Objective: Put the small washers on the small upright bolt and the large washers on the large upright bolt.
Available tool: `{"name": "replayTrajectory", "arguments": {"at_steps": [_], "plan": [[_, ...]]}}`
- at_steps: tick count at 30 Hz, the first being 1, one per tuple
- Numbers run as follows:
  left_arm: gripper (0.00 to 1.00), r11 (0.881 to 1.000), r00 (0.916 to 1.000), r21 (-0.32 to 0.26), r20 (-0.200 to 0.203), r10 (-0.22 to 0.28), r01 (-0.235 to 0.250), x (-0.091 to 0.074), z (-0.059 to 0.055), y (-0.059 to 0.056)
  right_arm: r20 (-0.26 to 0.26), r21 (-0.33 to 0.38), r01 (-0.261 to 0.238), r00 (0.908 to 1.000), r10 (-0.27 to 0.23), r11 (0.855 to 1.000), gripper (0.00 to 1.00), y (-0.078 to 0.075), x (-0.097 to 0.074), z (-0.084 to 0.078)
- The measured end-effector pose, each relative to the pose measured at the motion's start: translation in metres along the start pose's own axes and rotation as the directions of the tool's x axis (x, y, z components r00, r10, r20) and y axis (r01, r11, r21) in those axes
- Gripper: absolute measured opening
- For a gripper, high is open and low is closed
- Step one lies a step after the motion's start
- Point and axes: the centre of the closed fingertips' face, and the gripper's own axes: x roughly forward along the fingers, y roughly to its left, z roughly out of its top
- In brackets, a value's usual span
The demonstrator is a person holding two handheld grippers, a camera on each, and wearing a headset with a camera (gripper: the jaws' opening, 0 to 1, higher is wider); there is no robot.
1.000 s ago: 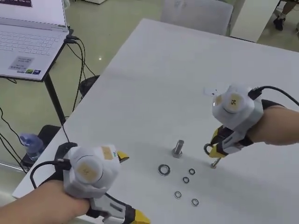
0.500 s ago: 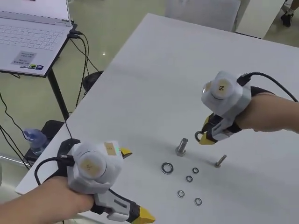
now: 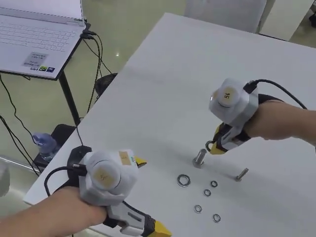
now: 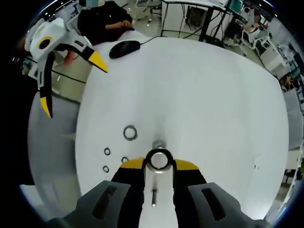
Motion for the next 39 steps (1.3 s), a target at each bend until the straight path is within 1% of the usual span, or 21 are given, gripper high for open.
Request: {"name": "replayTrajectory", "arguments": {"at_steps": [4, 8, 13, 15, 19, 27, 30, 34, 37, 39], "plan": [[0.99, 1.000, 0.9999, 0.005, -0.004, 0.010, -0.010, -0.001, -0.001, 0.003, -0.008, 0.001, -0.006, 1.0000, 0.006, 1.000, 0.21, 0.000, 0.007, 0.003], [0.99, 1.000, 0.9999, 0.002, -0.012, 0.003, -0.003, -0.001, -0.004, 0.003, -0.035, -0.016, -0.010, 0.9994, 0.010, 1.000, 0.21, 0.000, 0.015, 0.003], [0.99, 1.000, 0.9999, 0.009, -0.015, 0.000, 0.001, -0.001, -0.003, 0.004, -0.034, -0.021, -0.010, 0.9994, 0.009, 1.000, 0.21, -0.002, 0.019, 0.007], [0.98, 1.000, 0.9999, 0.009, -0.014, -0.001, 0.001, -0.002, -0.003, 0.005, -0.045, -0.026, -0.006, 0.9990, 0.005, 1.000, 0.21, -0.003, 0.022, 0.006], [0.97, 1.000, 0.9998, 0.009, -0.022, -0.002, 0.002, -0.003, -0.005, 0.006, -0.054, -0.019, -0.014, 0.9984, 0.013, 1.000, 0.22, -0.003, 0.024, 0.004], [0.95, 1.000, 0.9998, 0.012, -0.016, 0.007, -0.007, -0.005, -0.004, 0.008, -0.061, -0.008, -0.025, 0.9978, 0.025, 1.000, 0.22, -0.003, 0.031, 0.004], [0.94, 1.000, 0.9999, 0.007, -0.011, 0.010, -0.010, -0.005, -0.004, 0.008, -0.069, -0.012, -0.023, 0.9974, 0.023, 1.000, 0.22, -0.002, 0.035, 0.003], [0.93, 1.000, 0.9999, 0.006, -0.017, 0.004, -0.004, -0.005, -0.005, 0.005, -0.076, -0.006, -0.029, 0.9967, 0.029, 1.000, 0.22, -0.001, 0.042, 0.001], [0.93, 1.000, 1.0000, 0.009, -0.006, 0.005, -0.004, -0.005, -0.002, 0.004, -0.084, -0.005, -0.029, 0.9960, 0.029, 1.000, 0.22, 0.000, 0.046, -0.002], [0.93, 1.000, 1.0000, 0.009, -0.002, 0.005, -0.005, -0.005, 0.000, 0.004, -0.081, -0.003, -0.027, 0.9964, 0.027, 1.000, 0.22, 0.001, 0.047, -0.002]]}}
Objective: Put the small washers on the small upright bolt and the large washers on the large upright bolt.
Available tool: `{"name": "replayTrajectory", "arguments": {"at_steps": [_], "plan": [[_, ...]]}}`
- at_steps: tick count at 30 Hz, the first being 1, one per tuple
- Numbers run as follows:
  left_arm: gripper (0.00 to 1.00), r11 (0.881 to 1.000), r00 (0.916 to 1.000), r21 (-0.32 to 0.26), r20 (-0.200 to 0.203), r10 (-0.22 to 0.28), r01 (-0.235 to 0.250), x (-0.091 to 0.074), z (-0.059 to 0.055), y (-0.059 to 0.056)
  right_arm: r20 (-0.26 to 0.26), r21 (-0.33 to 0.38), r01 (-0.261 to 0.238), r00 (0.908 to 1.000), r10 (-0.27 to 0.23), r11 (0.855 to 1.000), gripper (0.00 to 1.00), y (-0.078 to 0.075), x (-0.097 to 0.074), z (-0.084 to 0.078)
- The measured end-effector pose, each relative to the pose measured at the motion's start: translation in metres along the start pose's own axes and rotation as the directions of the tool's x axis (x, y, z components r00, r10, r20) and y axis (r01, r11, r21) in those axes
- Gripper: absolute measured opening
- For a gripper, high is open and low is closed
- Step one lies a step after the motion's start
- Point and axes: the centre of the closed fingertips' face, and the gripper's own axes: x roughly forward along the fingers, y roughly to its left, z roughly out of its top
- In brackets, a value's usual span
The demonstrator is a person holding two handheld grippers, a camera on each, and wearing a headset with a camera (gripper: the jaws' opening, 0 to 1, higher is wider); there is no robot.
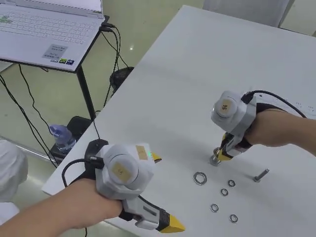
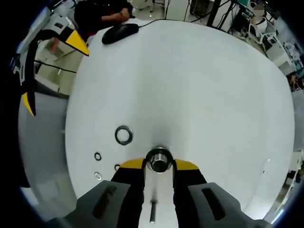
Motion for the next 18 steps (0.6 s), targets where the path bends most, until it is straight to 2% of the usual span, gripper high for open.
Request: {"name": "replayTrajectory", "arguments": {"at_steps": [8, 18], "plan": [[0.93, 1.000, 0.9999, 0.006, -0.005, -0.009, 0.009, 0.002, 0.000, -0.003, 0.006, 0.024, -0.002, 1.0000, 0.002, 1.000, 0.22, 0.001, 0.007, -0.002], [0.91, 1.000, 1.0000, -0.002, 0.003, 0.009, -0.009, 0.000, 0.003, 0.003, 0.005, 0.038, 0.001, 1.0000, -0.002, 0.999, 0.22, 0.001, 0.023, -0.007]]}}
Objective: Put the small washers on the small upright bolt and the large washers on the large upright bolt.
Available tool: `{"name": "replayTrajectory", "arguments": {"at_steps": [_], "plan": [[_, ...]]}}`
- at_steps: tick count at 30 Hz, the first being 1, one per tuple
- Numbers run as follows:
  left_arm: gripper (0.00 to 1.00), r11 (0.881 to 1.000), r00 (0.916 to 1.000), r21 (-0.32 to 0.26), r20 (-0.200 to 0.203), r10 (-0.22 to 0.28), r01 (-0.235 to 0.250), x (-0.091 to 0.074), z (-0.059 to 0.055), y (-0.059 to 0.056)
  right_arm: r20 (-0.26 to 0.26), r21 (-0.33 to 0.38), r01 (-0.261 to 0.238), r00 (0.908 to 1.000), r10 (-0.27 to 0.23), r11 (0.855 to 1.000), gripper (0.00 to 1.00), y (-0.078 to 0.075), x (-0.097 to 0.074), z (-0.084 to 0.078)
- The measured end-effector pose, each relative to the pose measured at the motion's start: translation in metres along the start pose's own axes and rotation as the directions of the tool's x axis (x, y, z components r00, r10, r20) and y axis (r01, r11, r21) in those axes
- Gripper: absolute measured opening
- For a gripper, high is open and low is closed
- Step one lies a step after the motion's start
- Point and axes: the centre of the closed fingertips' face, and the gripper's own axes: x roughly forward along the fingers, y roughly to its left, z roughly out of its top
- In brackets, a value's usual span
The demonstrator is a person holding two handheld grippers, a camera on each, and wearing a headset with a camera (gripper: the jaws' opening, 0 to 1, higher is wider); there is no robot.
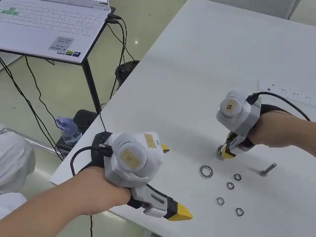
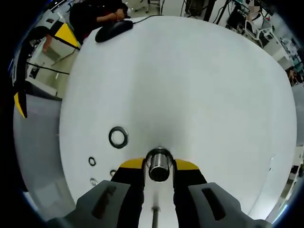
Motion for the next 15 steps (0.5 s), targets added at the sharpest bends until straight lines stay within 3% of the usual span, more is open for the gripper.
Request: {"name": "replayTrajectory", "arguments": {"at_steps": [15], "plan": [[0.90, 1.000, 1.0000, -0.007, -0.010, -0.001, 0.001, -0.0016, -0.0063, -0.0042, -0.013, 0.005, 0.011, 0.9999, -0.011, 1.000, 0.22, -0.0025, 0.0088, 0.0007]]}}
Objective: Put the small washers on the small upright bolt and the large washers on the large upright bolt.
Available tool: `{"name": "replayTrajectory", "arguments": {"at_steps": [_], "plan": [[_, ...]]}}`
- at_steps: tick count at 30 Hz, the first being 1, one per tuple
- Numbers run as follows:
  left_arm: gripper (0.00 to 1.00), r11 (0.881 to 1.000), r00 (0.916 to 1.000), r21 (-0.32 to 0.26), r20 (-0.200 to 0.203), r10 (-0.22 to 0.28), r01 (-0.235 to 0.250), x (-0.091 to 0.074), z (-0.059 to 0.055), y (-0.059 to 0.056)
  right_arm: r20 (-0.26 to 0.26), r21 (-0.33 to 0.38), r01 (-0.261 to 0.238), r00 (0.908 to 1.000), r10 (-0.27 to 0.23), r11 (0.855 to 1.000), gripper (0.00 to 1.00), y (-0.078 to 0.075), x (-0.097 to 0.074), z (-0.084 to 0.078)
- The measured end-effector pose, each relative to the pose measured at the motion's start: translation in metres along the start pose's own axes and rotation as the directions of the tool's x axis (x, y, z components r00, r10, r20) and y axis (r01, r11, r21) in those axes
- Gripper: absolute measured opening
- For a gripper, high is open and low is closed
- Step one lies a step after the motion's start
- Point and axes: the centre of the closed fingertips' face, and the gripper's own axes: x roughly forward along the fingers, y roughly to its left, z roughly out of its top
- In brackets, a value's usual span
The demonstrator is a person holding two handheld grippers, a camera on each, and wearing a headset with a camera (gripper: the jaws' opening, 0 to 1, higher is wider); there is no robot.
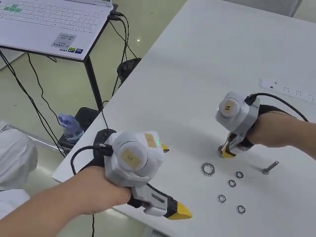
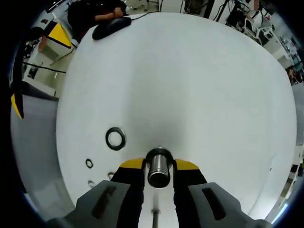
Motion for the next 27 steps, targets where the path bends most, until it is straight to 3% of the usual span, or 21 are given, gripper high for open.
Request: {"name": "replayTrajectory", "arguments": {"at_steps": [17, 27], "plan": [[0.89, 1.000, 1.0000, 0.001, -0.001, 0.000, 0.000, -0.001, -0.001, -0.002, 0.008, -0.011, -0.008, 0.9999, 0.008, 1.000, 0.24, 0.000, 0.000, 0.001], [0.89, 1.000, 1.0000, 0.011, 0.002, 0.000, 0.000, -0.002, 0.002, -0.001, 0.050, 0.006, -0.026, 0.9984, 0.025, 1.000, 0.32, 0.001, -0.011, 0.003]]}}
